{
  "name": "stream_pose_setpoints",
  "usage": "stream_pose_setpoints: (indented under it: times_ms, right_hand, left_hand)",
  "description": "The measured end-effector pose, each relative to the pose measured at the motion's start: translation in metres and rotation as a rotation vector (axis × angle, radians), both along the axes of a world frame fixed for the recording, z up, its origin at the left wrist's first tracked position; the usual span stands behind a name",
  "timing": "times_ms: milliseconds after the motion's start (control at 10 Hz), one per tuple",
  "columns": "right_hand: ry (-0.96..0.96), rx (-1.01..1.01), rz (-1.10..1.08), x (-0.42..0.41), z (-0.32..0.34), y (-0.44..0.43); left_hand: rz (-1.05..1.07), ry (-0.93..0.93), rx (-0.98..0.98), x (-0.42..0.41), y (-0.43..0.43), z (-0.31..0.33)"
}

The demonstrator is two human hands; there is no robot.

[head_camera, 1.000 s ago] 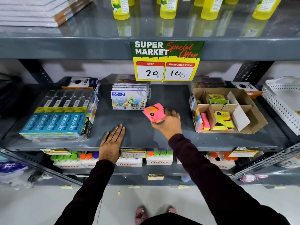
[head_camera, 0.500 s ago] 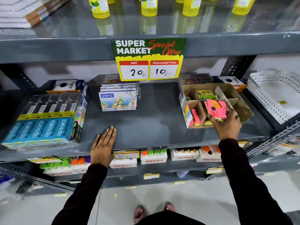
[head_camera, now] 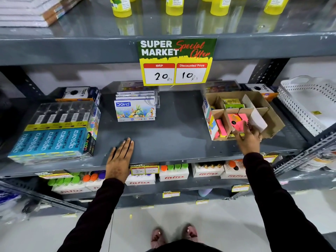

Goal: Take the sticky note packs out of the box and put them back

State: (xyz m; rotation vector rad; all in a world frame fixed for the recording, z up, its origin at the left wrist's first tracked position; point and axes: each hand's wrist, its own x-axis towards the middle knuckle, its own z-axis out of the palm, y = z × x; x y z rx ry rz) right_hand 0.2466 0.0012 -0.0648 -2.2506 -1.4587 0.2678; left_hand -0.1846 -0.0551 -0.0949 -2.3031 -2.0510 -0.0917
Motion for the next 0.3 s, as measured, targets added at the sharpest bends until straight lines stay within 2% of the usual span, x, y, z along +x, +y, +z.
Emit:
stream_pose_setpoints:
  times_ms: [100,300]
  right_hand:
    - [-0.038,-0.021,0.025,0.0,0.007,-0.004]
    - [-0.141,0.158,-0.048,-0.033,0.025,-0.014]
  left_hand:
    - [-0.02,-0.007,-0.006,0.001,-0.001,0.0]
    - [-0.112,0.042,-0.147,-0.007,-0.001,0.016]
